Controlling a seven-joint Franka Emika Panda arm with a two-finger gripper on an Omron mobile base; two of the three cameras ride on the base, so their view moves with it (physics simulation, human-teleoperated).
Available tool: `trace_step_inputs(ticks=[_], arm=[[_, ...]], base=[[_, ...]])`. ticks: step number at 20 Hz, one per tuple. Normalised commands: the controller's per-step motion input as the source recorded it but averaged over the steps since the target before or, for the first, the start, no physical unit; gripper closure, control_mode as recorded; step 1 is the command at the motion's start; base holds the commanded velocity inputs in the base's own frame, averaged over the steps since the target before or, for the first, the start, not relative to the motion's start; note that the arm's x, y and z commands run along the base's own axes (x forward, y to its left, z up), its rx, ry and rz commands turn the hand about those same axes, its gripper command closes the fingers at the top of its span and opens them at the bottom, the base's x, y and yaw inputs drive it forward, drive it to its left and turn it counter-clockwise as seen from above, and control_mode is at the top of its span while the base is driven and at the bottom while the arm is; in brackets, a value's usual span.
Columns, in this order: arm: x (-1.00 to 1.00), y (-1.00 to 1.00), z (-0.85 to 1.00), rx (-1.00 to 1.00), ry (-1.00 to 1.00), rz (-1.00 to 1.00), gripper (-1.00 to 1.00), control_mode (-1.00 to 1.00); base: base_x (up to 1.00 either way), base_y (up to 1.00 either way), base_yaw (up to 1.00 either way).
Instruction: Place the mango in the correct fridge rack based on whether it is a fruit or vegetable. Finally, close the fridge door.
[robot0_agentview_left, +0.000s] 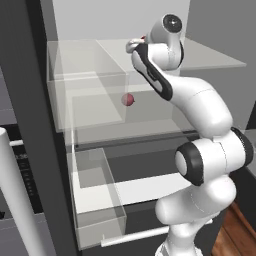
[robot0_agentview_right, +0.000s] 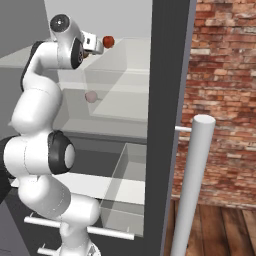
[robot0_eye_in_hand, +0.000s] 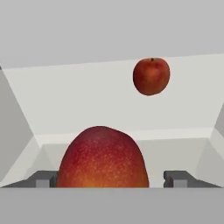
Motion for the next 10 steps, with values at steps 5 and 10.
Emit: trace_step_inputs(ticks=[5, 10], arm=[[-0.17, 0.0, 0.16, 0.0, 0.0, 0.0, -1.0, -1.0], [-0.79, 0.0, 0.02, 0.01, -0.02, 0.0, -1.0, -1.0]], base=[[0.0, 0.0, 0.0], [0.0, 0.0, 0.0]])
